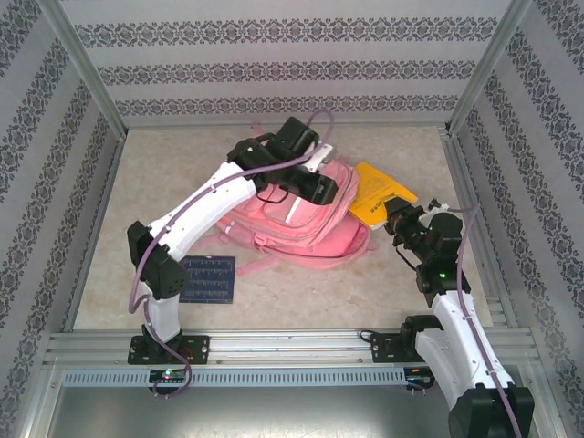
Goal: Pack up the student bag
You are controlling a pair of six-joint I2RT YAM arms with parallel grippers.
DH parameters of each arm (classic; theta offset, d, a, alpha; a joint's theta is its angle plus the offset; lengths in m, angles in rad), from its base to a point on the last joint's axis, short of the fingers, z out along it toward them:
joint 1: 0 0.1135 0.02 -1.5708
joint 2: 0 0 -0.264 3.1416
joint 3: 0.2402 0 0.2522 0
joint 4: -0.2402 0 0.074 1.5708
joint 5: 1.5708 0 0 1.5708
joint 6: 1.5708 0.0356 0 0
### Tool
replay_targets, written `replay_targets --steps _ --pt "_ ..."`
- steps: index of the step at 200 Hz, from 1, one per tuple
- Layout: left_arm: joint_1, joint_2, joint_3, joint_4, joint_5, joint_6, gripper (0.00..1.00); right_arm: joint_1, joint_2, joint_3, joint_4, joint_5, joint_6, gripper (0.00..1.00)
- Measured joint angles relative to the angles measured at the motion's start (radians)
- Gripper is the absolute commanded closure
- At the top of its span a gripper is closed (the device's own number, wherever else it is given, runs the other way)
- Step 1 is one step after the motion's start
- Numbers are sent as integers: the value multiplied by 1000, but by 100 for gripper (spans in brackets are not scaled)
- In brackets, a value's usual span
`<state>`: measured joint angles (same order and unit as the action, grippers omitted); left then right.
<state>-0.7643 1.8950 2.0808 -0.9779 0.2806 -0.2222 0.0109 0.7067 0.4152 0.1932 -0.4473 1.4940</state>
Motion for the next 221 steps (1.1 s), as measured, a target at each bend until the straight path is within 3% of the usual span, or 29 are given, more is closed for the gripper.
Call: replay_targets --steps 29,55,121,165,193,221 --pt "-114 19 143 -57 -161 43 37 11 -6 -8 36 0 49 100" --pt "-137 60 193 -90 -243 64 36 11 -5 -24 43 0 68 100" --pt "-146 249 306 -141 -293 69 38 11 -5 -29 44 0 76 100" --pt "-164 283 335 -145 -343 91 69 11 -5 -30 44 0 79 100" --pt "-164 299 340 -145 -356 100 99 11 -6 -32 44 -1 79 100" --pt "-163 311 341 -145 -326 95 100 11 -8 -49 43 -1 78 100"
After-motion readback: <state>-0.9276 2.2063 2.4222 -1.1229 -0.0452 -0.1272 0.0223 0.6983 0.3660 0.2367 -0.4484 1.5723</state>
